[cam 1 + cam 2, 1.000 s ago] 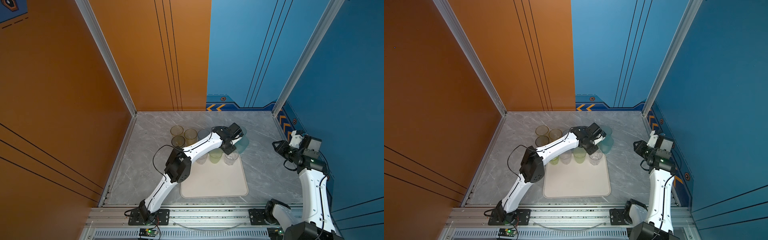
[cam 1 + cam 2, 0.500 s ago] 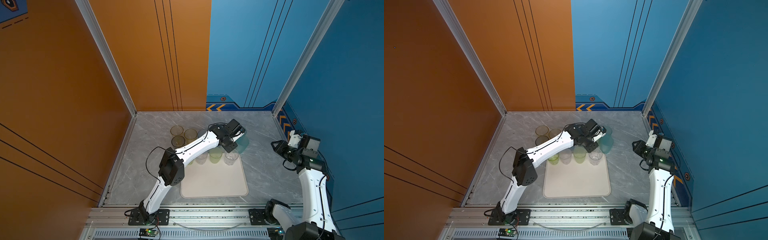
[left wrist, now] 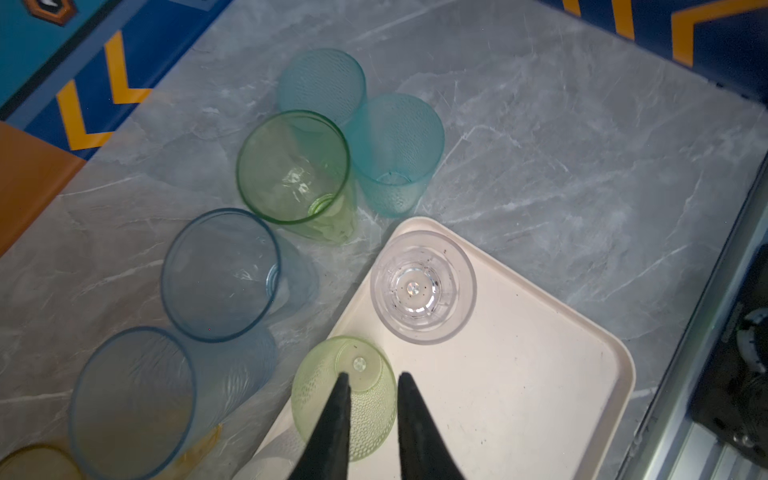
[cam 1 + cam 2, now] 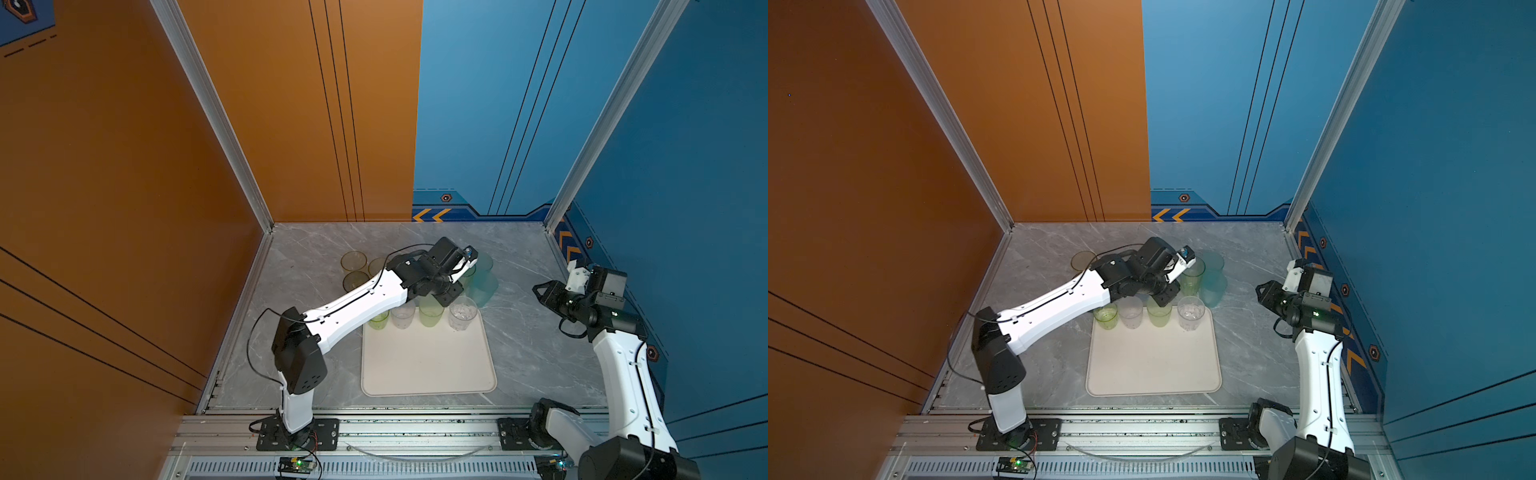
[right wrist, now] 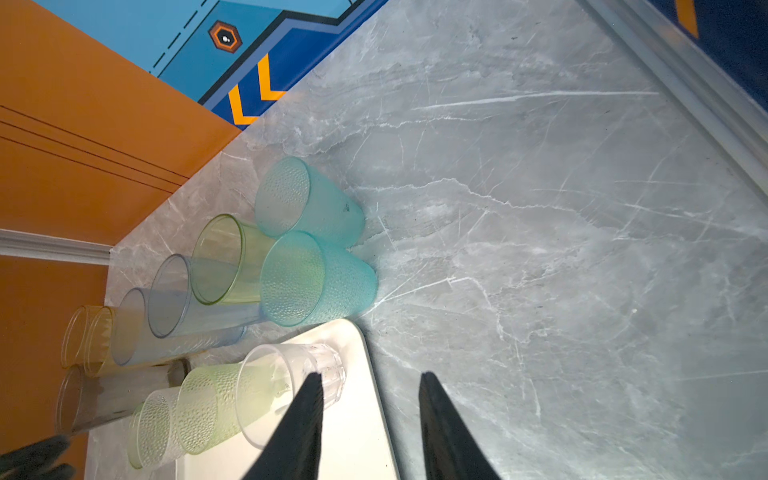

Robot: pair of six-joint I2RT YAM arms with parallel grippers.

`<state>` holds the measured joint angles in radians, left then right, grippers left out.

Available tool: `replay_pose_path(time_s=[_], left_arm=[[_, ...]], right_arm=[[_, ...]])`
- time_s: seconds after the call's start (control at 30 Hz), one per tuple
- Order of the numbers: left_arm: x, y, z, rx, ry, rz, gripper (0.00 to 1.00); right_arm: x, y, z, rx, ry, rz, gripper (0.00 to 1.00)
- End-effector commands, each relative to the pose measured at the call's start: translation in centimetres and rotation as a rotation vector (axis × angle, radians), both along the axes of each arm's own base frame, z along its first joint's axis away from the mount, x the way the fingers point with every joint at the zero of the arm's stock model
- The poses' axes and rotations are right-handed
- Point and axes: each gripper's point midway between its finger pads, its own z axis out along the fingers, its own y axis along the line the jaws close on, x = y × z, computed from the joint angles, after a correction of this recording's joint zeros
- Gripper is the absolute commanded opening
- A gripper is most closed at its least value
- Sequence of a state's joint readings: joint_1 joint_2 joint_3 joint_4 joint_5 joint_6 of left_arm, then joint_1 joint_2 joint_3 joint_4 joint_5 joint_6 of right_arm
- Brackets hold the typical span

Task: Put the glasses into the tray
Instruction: 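Move left gripper to the dark grey glass while right gripper nears teal cup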

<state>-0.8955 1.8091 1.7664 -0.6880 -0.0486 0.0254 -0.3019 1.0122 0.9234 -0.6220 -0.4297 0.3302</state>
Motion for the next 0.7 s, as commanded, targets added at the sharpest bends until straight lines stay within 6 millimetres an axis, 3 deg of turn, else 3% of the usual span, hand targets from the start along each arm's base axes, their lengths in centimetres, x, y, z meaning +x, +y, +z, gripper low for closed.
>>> replay_pose_path(time_s=[0.0, 0.1, 0.37, 0.53, 0.67], left_arm=[[1.7, 2.8, 1.7, -0.097, -0.031, 0.111, 0.22], [2.3, 6.4, 2.3, -0.157, -0.035, 0.202, 0.22], [3.6, 18.3, 2.8, -0.239, -0.055, 0.498, 0.23], [3.1, 22.9, 2.6, -0.239, -0.067, 0.597, 0.23], [2.7, 24.9, 2.2, -0.225, -0.073, 0.64, 0.24]], right_arm=[[-0.1, 0.5, -0.3, -0.049, 0.04, 0.025, 0.37], [0.2, 1.5, -0.8, -0.074, 0.07, 0.065, 0.37], [2.2, 3.0, -1.1, -0.137, 0.116, 0.114, 0.32], [4.6, 3.2, -1.0, -0.152, 0.136, 0.126, 0.29], [6.7, 3.5, -1.4, -0.162, 0.16, 0.145, 0.25]])
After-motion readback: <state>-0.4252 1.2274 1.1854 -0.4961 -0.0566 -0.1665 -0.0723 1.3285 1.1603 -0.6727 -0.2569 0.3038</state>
